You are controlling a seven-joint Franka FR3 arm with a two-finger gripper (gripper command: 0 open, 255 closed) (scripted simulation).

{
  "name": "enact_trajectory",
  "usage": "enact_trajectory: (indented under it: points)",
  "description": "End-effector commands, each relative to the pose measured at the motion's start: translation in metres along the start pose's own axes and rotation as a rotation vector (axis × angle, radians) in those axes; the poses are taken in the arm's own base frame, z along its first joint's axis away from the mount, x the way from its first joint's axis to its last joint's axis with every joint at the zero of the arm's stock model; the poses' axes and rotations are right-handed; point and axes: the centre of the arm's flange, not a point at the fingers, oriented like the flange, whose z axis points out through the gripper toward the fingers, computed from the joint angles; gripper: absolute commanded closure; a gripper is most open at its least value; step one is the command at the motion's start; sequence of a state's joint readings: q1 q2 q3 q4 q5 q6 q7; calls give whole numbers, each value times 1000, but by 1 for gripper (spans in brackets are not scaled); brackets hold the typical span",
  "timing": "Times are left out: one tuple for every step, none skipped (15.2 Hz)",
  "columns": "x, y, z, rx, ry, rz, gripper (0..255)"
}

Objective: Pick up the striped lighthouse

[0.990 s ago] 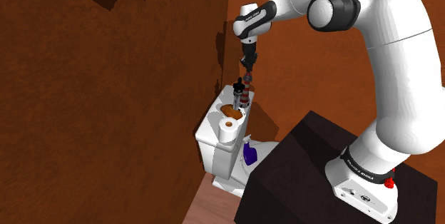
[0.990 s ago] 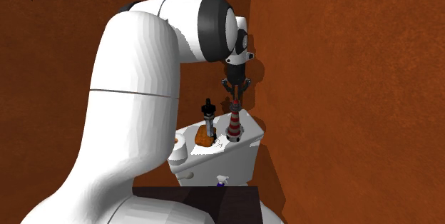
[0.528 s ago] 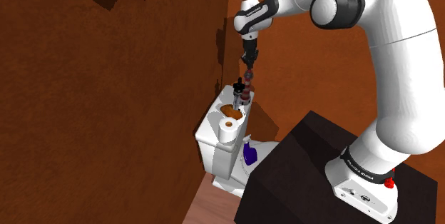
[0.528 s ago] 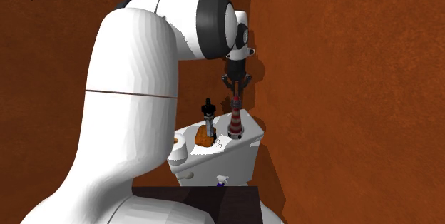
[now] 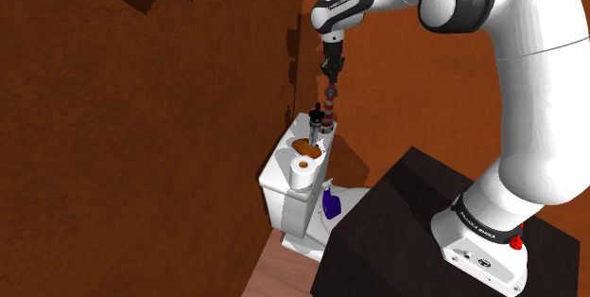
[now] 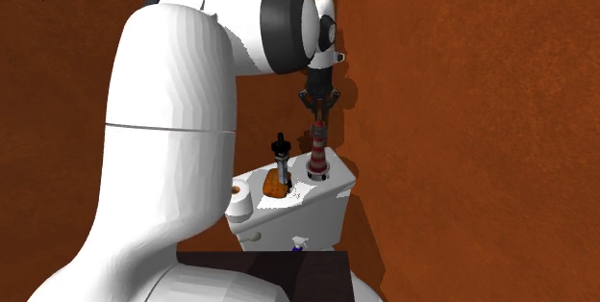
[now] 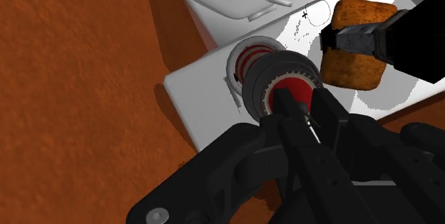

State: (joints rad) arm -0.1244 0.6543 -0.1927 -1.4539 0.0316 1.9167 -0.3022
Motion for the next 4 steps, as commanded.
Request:
enact_trajectory:
  points:
    - [-2,1,-12,0,0,0,255]
    - [-3,1,-17,0,0,0,255]
    - [-3,1,-18,0,0,0,255]
    - [-3,1,-18,0,0,0,255]
